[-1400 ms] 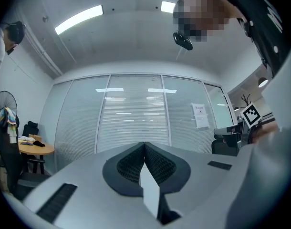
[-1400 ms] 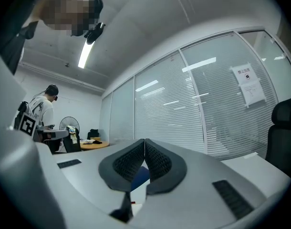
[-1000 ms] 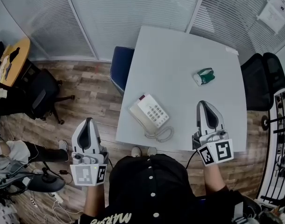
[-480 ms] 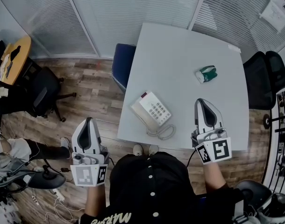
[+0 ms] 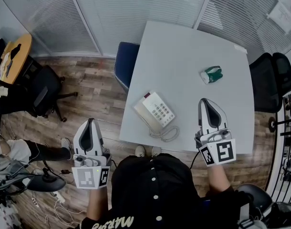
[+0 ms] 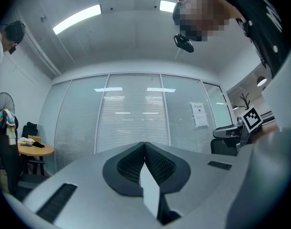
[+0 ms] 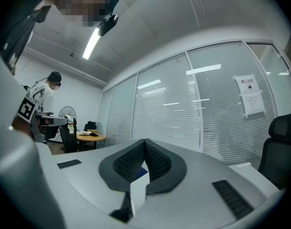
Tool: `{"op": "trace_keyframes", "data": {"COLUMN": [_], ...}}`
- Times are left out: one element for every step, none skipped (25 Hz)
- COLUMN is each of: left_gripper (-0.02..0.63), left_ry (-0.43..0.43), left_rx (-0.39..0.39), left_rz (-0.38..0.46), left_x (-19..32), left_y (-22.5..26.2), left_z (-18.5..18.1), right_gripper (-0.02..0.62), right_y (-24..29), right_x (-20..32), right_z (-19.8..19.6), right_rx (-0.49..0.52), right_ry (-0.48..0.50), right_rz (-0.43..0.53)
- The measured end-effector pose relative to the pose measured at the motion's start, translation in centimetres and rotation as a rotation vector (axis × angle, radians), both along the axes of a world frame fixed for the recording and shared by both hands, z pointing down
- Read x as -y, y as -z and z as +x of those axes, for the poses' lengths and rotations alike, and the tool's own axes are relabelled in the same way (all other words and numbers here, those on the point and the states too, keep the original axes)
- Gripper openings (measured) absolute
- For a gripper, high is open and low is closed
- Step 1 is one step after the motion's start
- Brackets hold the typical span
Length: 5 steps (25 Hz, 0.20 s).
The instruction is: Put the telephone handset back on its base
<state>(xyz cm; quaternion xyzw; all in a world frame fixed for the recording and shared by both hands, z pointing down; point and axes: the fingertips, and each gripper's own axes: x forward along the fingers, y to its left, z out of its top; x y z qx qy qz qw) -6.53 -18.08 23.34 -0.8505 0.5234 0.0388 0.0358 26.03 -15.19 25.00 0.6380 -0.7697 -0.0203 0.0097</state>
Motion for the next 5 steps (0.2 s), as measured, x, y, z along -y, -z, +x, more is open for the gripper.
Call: {"op": "trace_keyframes", "data": {"left_gripper": [0.015, 0.015, 0.015, 0.015, 0.015], "left_ry": [-0.001, -0.002, -0.003, -0.003, -0.004], "left_rx": [0.001, 0.004, 0.005, 0.007, 0.008], "left_rz": [0.001, 0.002, 0.002, 0.003, 0.003], "left_x": [0.05, 0.10, 0.15, 0.21, 0.26], "left_y": [0.02, 0.02, 0.02, 0.01, -0.01], "left_z": [0.04, 0.08, 0.12, 0.15, 0.18], "right_gripper": [0.029, 0.029, 0.029, 0.029, 0.029], "right_y": [0.00, -0.01, -0.02, -0.05, -0.08], "right_x": [0.04, 0.08, 0.13, 0.17, 0.21], "right_z": [-0.06, -0.12, -0.16, -0.19, -0.23], "right_rx": [-0.001, -0.002, -0.002, -0.002, -0.002], "right_ry": [0.002, 0.004, 0.005, 0.007, 0.008], "right_rz": [0.000, 0.000, 0.000, -0.001, -0.002]}}
